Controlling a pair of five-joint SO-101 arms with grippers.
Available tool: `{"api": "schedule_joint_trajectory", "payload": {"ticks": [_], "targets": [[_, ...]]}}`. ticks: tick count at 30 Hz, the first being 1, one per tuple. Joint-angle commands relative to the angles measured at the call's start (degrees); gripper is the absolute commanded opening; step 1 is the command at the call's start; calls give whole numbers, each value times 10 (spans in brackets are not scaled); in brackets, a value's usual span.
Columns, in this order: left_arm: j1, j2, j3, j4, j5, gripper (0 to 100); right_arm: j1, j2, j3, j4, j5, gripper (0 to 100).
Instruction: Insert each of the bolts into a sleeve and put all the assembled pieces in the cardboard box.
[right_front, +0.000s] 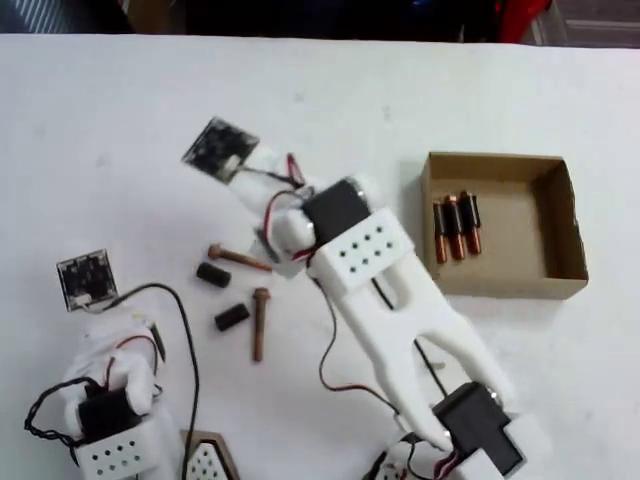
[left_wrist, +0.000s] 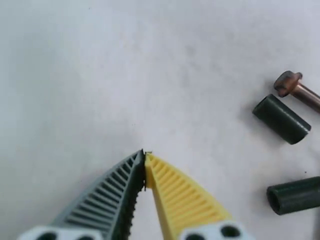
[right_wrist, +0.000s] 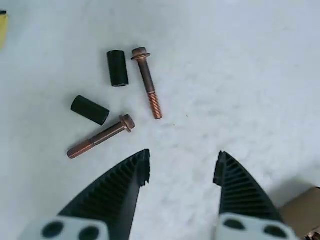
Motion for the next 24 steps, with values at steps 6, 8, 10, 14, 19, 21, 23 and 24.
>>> {"api": "schedule_joint_trajectory", "payload": {"ticks": [6, 8, 10, 14, 19, 21, 23, 24], "targets": [[-77, -4, -26, 9, -4, 23, -53, -27, 70, -1, 157, 187], [-87, -4, -26, 18, -4, 23, -58, -27, 84, -15, 161, 187], [-88, -4, -26, 19, -4, 23, -58, -27, 98, -46, 161, 187], [-88, -4, -26, 19, -31, 23, -59, -27, 138, -118, 161, 187], [-127, -4, -25, 19, -61, 23, -59, -27, 197, -203, 160, 187], [-151, -4, -25, 19, -61, 23, -59, -27, 219, -237, 157, 187], [-162, -4, -25, 19, -61, 23, -65, -27, 241, -270, 157, 187], [-164, -4, -25, 19, -61, 23, -67, -27, 251, -287, 157, 187]]}}
